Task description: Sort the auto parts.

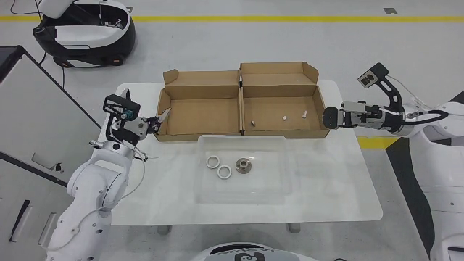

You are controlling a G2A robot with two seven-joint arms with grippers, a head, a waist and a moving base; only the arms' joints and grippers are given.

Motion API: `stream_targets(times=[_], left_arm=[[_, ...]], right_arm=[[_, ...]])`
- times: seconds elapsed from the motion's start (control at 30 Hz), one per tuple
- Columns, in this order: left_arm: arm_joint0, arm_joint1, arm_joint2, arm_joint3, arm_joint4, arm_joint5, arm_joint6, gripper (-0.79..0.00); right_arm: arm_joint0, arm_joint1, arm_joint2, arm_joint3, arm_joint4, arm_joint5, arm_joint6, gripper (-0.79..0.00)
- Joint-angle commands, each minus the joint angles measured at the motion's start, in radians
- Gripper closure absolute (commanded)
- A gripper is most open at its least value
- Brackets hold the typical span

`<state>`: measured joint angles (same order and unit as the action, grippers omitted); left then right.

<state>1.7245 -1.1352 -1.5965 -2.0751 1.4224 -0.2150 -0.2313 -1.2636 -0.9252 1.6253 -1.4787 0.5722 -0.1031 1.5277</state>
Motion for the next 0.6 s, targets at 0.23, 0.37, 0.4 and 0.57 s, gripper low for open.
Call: stream_targets(times=[0.23,0.37,0.4,0.57], left_arm=[[-0.191,0.007,0.094,-0.107,-0.046,-0.163,-0.475,-0.785],[-0.319,0.002,0.19,-0.094,-0.049,-0.178,-0.685,-0.785],[-0.355,0.001,0.222,-0.091,-0.047,-0.184,-0.745,-0.785],[-0.518,-0.016,0.394,-0.054,-0.066,-0.217,-0.964,-0.785]], right_arm=[[0.0,0.0,0.0,0.0,0.0,0.0,0.0,-0.785],[0.0,0.0,0.0,0.0,0.0,0.0,0.0,-0.785],[0.0,0.0,0.0,0.0,0.0,0.0,0.0,-0.785],[0.0,0.0,0.0,0.0,0.0,0.0,0.0,-0.785]])
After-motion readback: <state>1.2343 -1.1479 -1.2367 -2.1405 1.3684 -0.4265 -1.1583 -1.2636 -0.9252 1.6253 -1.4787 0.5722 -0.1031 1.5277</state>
